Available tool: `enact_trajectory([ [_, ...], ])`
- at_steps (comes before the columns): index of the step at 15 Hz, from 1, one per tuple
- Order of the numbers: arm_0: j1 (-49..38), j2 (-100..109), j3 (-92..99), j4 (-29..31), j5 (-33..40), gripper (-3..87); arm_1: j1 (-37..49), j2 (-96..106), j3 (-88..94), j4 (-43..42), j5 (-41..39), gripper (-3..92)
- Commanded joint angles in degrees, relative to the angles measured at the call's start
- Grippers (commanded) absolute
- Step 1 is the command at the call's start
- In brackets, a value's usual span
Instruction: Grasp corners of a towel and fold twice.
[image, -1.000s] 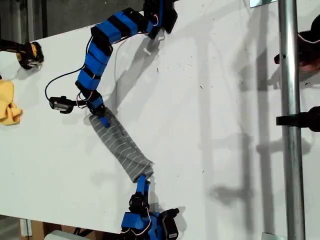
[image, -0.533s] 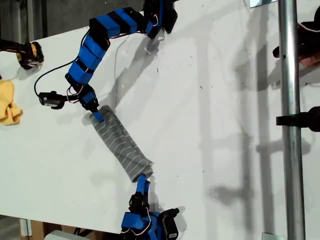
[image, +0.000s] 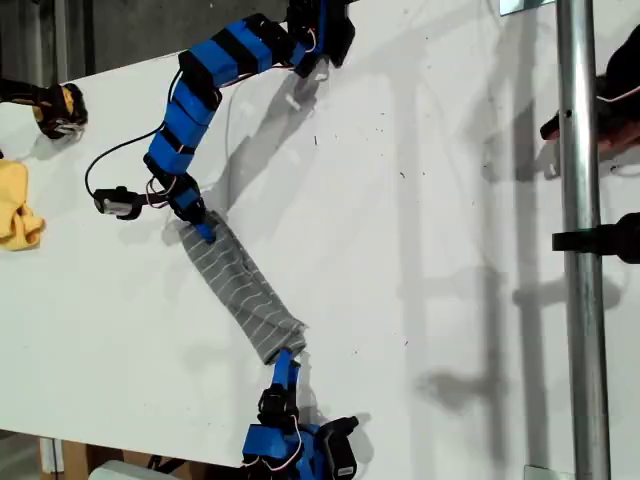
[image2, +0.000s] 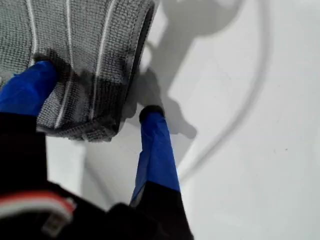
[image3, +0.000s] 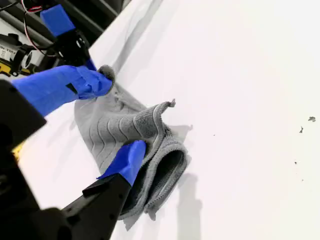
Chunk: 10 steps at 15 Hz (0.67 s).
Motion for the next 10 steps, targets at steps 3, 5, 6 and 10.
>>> enact_trajectory([
  [3,-0.8,0.4,-0.4,-0.2,0.1,23.2,-5.5,0.9,-2.9,-1.4,-0.2,33.9],
  [5,-0.5,0.4,-0.4,-0.1,-0.2,23.1,-8.0,1.4,-2.8,-0.4,-0.7,29.1],
  [6,-0.5,0.4,-0.4,-0.1,-0.2,23.1,-9.1,1.9,-2.6,0.0,-0.8,25.2],
  [10,-0.6,0.4,-0.4,-0.1,0.1,23.1,-11.6,5.1,-0.4,0.8,-1.5,10.0],
])
